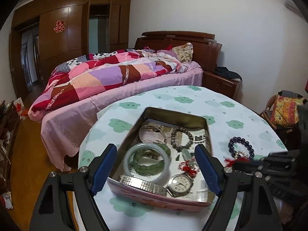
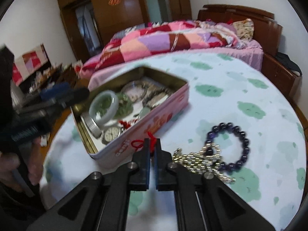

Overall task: Organize jewelry
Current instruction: 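Grasp the red cord pendant beside the bead bracelet with the right tool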

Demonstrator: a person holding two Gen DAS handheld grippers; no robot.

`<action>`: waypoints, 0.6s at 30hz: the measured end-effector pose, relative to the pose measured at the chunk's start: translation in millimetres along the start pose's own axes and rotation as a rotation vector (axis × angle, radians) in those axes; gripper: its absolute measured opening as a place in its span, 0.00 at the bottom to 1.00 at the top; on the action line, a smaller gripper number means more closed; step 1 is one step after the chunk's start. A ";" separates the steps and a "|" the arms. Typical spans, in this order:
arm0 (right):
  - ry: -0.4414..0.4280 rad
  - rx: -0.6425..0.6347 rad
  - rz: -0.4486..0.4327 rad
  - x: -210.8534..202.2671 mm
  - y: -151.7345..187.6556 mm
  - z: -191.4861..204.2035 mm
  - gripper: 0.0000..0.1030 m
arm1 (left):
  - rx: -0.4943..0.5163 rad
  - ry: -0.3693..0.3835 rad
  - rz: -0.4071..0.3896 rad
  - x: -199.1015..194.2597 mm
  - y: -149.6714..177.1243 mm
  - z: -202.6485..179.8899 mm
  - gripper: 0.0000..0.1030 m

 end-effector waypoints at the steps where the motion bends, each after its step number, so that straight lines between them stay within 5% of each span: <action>1: 0.000 0.012 -0.019 -7.3 -2.6 -2.7 0.05 | 0.010 0.005 -0.001 -1.0 -1.4 -4.3 0.81; 8: 0.095 0.084 -0.109 -38.3 -14.7 -37.9 0.05 | 0.096 0.052 -0.004 -1.7 -9.7 -43.2 0.80; 18: 0.208 0.141 -0.117 -37.2 -3.7 -86.0 0.05 | 0.171 0.150 0.054 21.1 -10.6 -106.0 0.80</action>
Point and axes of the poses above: each gripper's, at about its wrist camera, not at the fingertips, and x roughly the way its jaws point, z to its left, y to its underside, the point moved 7 cm from there along x, roughly the way its jaws point, and after that the axes turned 11 degrees about x, right-handed, at the moved point
